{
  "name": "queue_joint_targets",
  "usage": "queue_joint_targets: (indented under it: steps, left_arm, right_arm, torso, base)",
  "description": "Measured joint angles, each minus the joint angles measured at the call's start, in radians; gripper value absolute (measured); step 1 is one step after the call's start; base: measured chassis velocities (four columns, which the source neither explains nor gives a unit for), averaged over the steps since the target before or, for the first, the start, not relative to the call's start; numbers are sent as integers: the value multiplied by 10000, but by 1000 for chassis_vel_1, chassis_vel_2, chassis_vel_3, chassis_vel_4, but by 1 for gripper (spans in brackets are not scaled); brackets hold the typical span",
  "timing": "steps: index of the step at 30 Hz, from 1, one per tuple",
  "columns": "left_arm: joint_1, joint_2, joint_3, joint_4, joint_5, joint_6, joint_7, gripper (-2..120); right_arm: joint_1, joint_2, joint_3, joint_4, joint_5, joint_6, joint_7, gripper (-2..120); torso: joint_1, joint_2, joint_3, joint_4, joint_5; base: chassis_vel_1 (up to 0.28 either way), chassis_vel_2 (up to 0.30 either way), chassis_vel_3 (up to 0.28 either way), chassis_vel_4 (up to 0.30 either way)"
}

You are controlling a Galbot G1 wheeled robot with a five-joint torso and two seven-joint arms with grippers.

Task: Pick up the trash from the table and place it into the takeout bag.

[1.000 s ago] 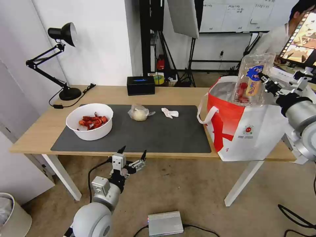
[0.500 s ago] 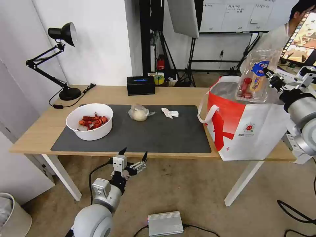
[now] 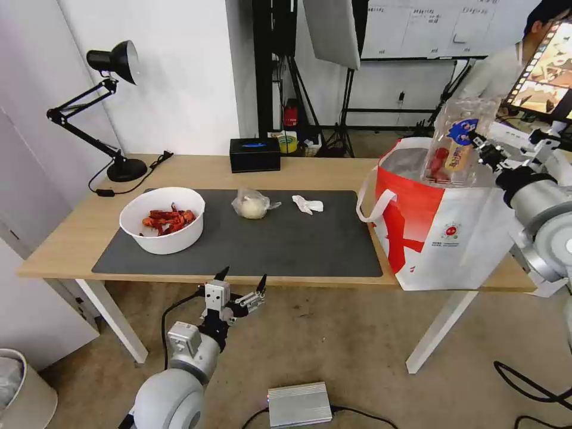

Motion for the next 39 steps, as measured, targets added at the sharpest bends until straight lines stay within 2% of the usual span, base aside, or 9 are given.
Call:
queue_joint_targets:
  steps: [5,8,13,15,20,22,25,34,39]
  left_arm:
    - [-27,1,36,19,-1,0,-3,100]
    - [-47,-10,81,31,-1,0,-9,100]
    - [-45,-10,91,29,0,0,-12,100]
    - [-42,-1,83,1,1,0,-14,100]
    - [-23,-5,74,-36,6,1,-15,100]
    - [-8,-12,74,-46,12,0,-15,100]
    - [36,-28,75,-97,29,0,-15,100]
    - [27,93,41,-192,18,-13,-16,100]
    - [-43,103,17,-190,-26,-15,-16,100]
  right_arm:
    - [-100,14,9,76,2,-38,-19,23]
    - [-143,20,27,129,-23,-41,-20,38]
    - [-162,-24,57,181,-31,-42,-18,52]
    - [-192,-45,84,246,-32,-42,-18,64]
    - [-278,-46,136,361,-34,-43,-23,80]
    - [-321,-46,167,413,-35,-44,-40,84]
    - [-464,-47,286,573,-35,-48,-172,98]
    - [-715,98,351,895,-64,-86,-343,100]
    - [-1229,170,533,1646,-166,-90,-869,100]
  torso:
    - [0,0,0,0,0]
    - [0,-1,0,0,0]
    - [0,0,0,0,0]
    - [0,0,-1,0,0]
    - [0,0,-1,0,1]
    - [0,0,0,0,0]
    - [-1,0,-1,0,0]
    - [-1,0,0,0,0]
    - [-1,0,-1,0,0]
  base:
    - [0,0,0,0]
    - [0,0,0,0]
    - [0,0,0,0]
    - [0,0,0,0]
    - [0,0,0,0]
    - [0,0,0,0]
    - [0,0,0,0]
    - [0,0,0,0]
    - [0,0,0,0]
